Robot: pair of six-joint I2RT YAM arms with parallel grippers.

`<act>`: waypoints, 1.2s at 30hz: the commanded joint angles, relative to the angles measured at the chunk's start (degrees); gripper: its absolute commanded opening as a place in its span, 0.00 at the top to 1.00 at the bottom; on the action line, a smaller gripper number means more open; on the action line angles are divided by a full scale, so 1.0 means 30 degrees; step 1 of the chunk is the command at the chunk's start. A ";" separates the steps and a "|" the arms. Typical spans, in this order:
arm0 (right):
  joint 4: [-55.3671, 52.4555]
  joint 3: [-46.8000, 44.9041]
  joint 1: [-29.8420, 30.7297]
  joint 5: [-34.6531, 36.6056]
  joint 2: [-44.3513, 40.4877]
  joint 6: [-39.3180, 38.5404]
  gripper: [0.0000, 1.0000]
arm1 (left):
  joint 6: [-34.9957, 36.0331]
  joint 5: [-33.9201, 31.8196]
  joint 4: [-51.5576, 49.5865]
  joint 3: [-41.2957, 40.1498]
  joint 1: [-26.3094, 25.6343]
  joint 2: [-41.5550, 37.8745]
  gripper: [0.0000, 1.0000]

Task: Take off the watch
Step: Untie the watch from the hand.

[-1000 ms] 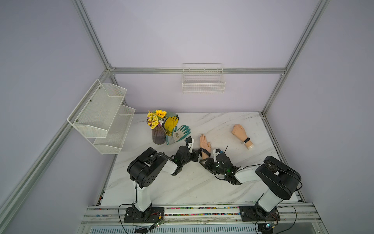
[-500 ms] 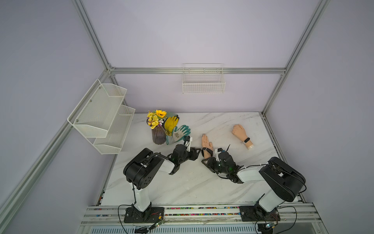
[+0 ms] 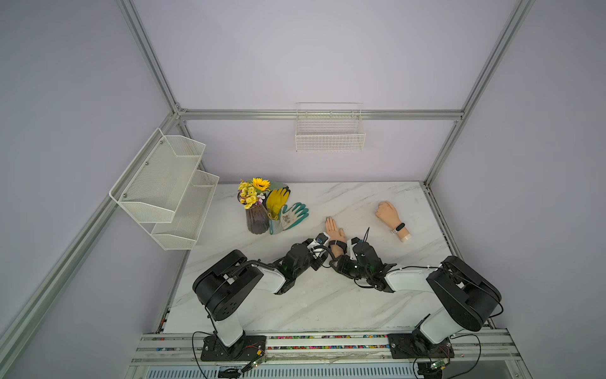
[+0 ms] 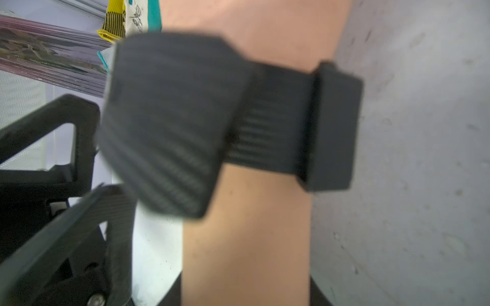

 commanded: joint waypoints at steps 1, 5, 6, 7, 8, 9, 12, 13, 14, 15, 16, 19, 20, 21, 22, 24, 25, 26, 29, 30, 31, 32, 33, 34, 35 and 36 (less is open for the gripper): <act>-0.1124 0.0321 -0.0079 -0.0272 -0.0370 -0.0924 0.82 | 0.2024 -0.1323 0.1786 0.0492 -0.0263 0.0419 0.42; -0.1037 0.0446 -0.0095 -0.0535 -0.0181 -0.1128 0.82 | 0.1631 -0.0888 0.2152 0.1191 -0.0297 0.0873 0.42; -0.1036 0.0475 -0.0085 -0.0590 -0.0111 -0.1122 0.82 | 0.1534 -0.0752 0.2199 0.1400 -0.0299 0.1025 0.42; -0.0986 0.0520 -0.0080 -0.0626 -0.0073 -0.1130 0.82 | 0.1507 -0.0723 0.2156 0.1614 -0.0323 0.1215 0.42; -0.0924 0.0504 -0.0081 -0.0655 -0.0034 -0.1146 0.82 | 0.1472 -0.0798 0.2170 0.1834 -0.0328 0.1435 0.42; -0.0865 0.0506 -0.0101 -0.0701 -0.0040 -0.1151 0.82 | 0.1446 -0.0896 0.2155 0.2020 -0.0321 0.1656 0.42; -0.0802 0.0483 -0.0083 -0.0709 -0.0079 -0.1126 0.82 | 0.1482 -0.1300 0.2151 0.2441 -0.0328 0.2151 0.43; -0.0802 0.0491 -0.0086 -0.0711 -0.0107 -0.1133 0.82 | 0.1486 -0.1467 0.2176 0.2506 -0.0306 0.2269 0.43; -0.0776 0.0498 -0.0097 -0.0709 -0.0129 -0.1099 0.82 | 0.1493 -0.1655 0.2125 0.2555 -0.0328 0.2316 0.44; -0.0722 0.0424 -0.0079 -0.0710 -0.0136 -0.1048 0.82 | 0.1457 -0.1796 0.2104 0.2624 -0.0328 0.2370 0.44; -0.0660 0.0414 -0.0079 -0.0750 -0.0136 -0.1035 0.82 | 0.1441 -0.1891 0.2111 0.2676 -0.0321 0.2418 0.45; -0.0514 0.0445 -0.0084 -0.0859 -0.0021 -0.0994 0.82 | 0.1368 -0.1990 0.1963 0.2788 -0.0326 0.2590 0.46; -0.0484 0.0476 -0.0093 -0.0889 0.0009 -0.1016 0.82 | 0.1375 -0.1996 0.1863 0.2841 -0.0328 0.2645 0.46; -0.0480 0.0508 -0.0079 -0.0934 0.0042 -0.1044 0.82 | 0.1412 -0.1982 0.1708 0.2939 -0.0325 0.2762 0.46; -0.0480 0.0510 -0.0079 -0.0949 0.0051 -0.1045 0.82 | 0.1413 -0.2064 0.1510 0.2998 -0.0314 0.2858 0.46; -0.0484 0.0504 -0.0094 -0.0950 0.0028 -0.1024 0.82 | 0.1185 -0.2661 0.0914 0.3284 -0.0305 0.3049 0.47; -0.0480 0.0503 -0.0079 -0.0950 0.0010 -0.1009 0.82 | 0.0991 -0.3096 0.0430 0.3564 -0.0326 0.3130 0.48; -0.0480 0.0497 -0.0086 -0.0950 0.0007 -0.0968 0.82 | 0.0712 -0.3477 0.0166 0.3737 -0.0317 0.3192 0.50; -0.0280 0.0316 -0.0094 -0.0950 0.0010 -0.0773 0.82 | 0.0058 -0.3988 0.0048 0.3939 -0.0313 0.3232 0.59; -0.0177 0.0234 -0.0083 -0.0977 0.0039 -0.0627 0.82 | -0.0202 -0.4053 -0.0060 0.4005 -0.0328 0.3207 0.64; -0.0006 0.0110 -0.0084 -0.1000 0.0043 -0.0433 0.82 | -0.0513 -0.4120 -0.0181 0.4091 -0.0316 0.3136 0.71; 0.0143 0.0005 -0.0078 -0.1023 0.0087 -0.0258 0.82 | -0.0826 -0.4240 -0.0316 0.4143 -0.0321 0.3133 0.76; 0.0341 -0.0166 -0.0095 -0.0981 0.0047 0.0049 0.82 | -0.1308 -0.4468 -0.0420 0.4233 -0.0328 0.3063 0.81; 0.0596 -0.0374 -0.0082 -0.0950 0.0012 0.0392 0.83 | -0.1852 -0.4695 -0.0464 0.4248 -0.0326 0.3017 0.86; 0.0849 -0.0547 -0.0082 -0.0911 -0.0012 0.0630 0.84 | -0.2155 -0.4724 -0.0510 0.4232 -0.0327 0.2988 0.88; 0.1116 -0.0755 -0.0079 -0.0877 -0.0019 0.1044 0.84 | -0.2393 -0.4736 -0.0559 0.4238 -0.0328 0.2932 0.90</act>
